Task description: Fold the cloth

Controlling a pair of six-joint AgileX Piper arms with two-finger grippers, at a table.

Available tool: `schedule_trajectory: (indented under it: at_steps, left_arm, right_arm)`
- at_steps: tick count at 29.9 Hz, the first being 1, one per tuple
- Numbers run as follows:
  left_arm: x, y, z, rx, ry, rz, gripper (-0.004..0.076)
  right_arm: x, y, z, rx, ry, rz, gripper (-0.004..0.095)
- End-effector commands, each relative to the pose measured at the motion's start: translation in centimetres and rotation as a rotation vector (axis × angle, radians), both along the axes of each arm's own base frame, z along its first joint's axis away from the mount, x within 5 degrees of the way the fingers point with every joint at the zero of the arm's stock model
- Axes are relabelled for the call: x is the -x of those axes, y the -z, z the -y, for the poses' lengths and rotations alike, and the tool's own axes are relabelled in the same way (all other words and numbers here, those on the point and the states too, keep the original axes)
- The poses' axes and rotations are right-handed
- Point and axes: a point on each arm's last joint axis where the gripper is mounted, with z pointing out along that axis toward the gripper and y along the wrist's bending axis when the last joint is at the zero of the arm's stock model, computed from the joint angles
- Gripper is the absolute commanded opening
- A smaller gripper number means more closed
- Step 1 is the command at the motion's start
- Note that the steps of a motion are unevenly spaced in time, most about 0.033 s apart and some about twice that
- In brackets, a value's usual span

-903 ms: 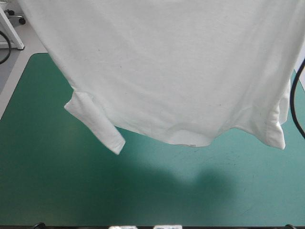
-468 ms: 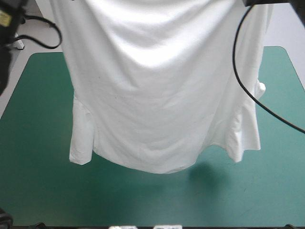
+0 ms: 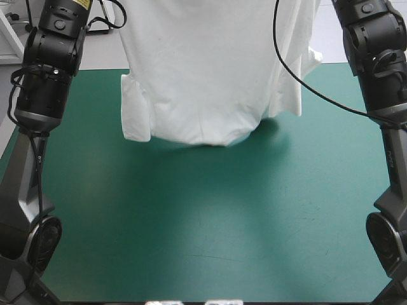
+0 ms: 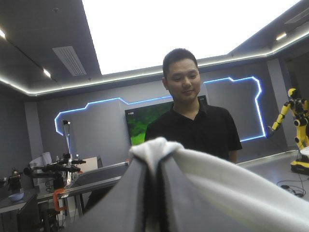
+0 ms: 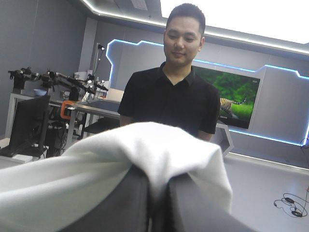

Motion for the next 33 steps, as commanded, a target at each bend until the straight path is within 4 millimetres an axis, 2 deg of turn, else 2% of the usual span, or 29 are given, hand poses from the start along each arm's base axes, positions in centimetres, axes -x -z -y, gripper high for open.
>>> schedule_trajectory:
  at_steps: [1,4,7,9,13,14,19,22,26,30,33]
  left_arm:
    - [3.3,-3.4,-0.7,0.027,0.039,0.184,-0.0009]
    - [2.4,-2.9,-0.7,0.029,0.022,0.145,-0.0009]
    - [-0.3,-0.5,-0.6,0.025,-0.042,-0.032,-0.0009]
    - [-2.4,1.7,-0.3,0.022,-0.062,-0.139,-0.0009]
    - [-5.2,6.2,-0.1,0.002,-0.076,-0.313,-0.0009]
    - [-6.0,8.0,-0.1,-0.012,-0.095,-0.388,-0.0009]
    - [-7.4,14.8,-0.4,-0.037,-0.18,-0.739,-0.0009]
    - [-6.7,17.8,-0.5,-0.054,-0.18,-0.884,-0.0009]
    - [-4.3,21.5,-0.8,-0.141,-0.156,-1.06,-0.0009]
    - [-1.3,24.6,-1.1,-0.183,-0.109,-1.211,-0.0009]
    - [1.1,26.8,-1.3,-0.203,-0.062,-1.334,-0.0009]
  right_arm:
    - [3.7,-3.9,1.0,-0.023,-0.016,0.212,-0.0017]
    - [3.0,-3.2,0.9,-0.052,-0.026,0.142,-0.0017]
    - [0.6,-0.9,1.3,-0.09,-0.008,-0.039,-0.0017]
    - [-1.7,1.4,1.8,-0.115,0.008,-0.169,-0.0017]
    - [-5.2,6.2,2.6,-0.114,0.051,-0.419,-0.0017]
    - [-6.1,7.8,2.8,-0.115,0.057,-0.498,-0.0017]
    - [-8.3,14.0,3.0,-0.098,0.012,-0.748,-0.0017]
    - [-8.6,17.9,2.7,-0.079,0.0,-0.902,-0.0017]
    - [-7.7,23.0,2.6,-0.043,0.001,-1.111,-0.0017]
    - [-5.3,26.7,2.6,-0.022,-0.011,-1.251,-0.0017]
    - [-2.7,28.5,2.9,-0.017,-0.02,-1.324,-0.0017]
